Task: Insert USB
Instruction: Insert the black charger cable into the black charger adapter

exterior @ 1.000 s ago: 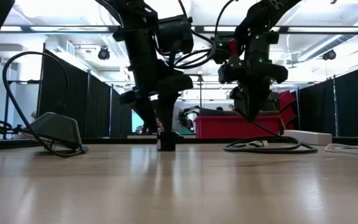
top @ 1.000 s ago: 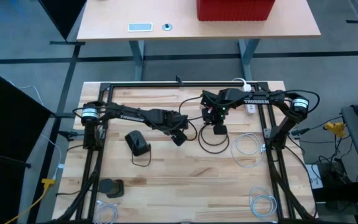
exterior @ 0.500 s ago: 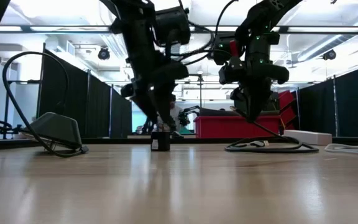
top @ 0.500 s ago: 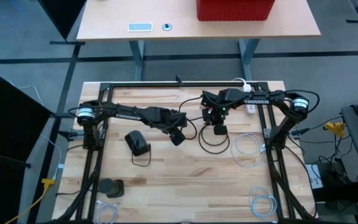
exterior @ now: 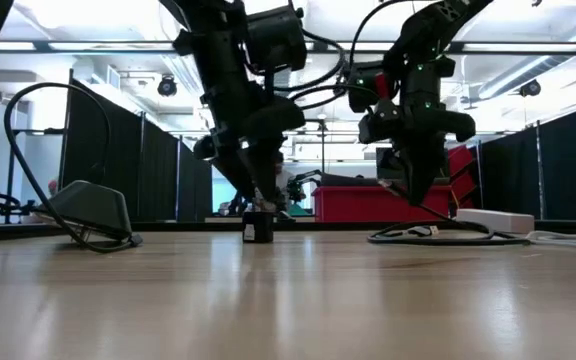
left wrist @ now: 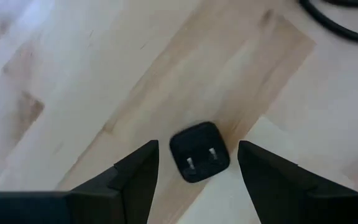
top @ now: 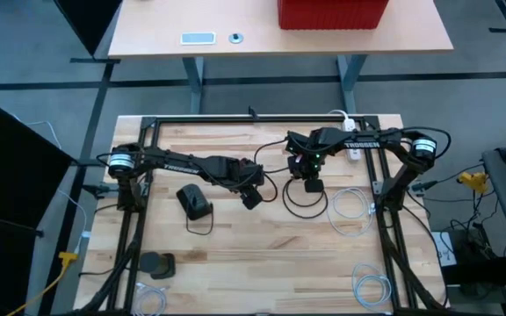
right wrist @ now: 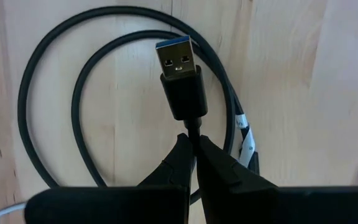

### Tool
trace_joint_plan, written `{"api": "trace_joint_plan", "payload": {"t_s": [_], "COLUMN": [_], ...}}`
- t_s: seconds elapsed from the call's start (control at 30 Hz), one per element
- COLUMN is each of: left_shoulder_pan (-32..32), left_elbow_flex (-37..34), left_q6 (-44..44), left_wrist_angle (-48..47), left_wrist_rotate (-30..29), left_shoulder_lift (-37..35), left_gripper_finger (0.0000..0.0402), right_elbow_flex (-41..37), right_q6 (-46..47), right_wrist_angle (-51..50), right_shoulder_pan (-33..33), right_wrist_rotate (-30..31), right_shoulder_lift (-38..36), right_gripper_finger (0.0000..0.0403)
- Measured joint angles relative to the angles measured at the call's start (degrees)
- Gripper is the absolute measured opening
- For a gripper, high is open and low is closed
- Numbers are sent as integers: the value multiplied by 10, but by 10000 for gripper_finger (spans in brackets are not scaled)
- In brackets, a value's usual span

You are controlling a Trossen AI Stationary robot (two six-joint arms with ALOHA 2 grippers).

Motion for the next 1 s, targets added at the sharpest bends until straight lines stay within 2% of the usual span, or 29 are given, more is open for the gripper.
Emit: {"api": "trace_joint_plan", "payload": {"t_s": [0.37, 0.6, 0.8, 1.0], "left_shoulder_pan": [-1, -15, -18, -18], "left_elbow_flex": [-6, -6, -6, -6], "left_q6": [-103, -145, -160, -160], "left_wrist_angle": [2, 4, 10, 6], "left_wrist_rotate": [-1, -34, -40, -40], "left_shoulder_lift": [3, 4, 24, 35], "left_gripper_finger": [210, 194, 166, 171], "right_elbow_flex": [-2, -2, -2, -2], "right_q6": [4, 4, 4, 10], "right_wrist_angle": [11, 10, 12, 12], "right_shoulder_pan": [0, 0, 0, 0], "right_wrist_rotate": [0, 0, 0, 0], "right_shoulder_lift": [0, 0, 0, 0], "right_gripper_finger": [0, 0, 0, 0]}}
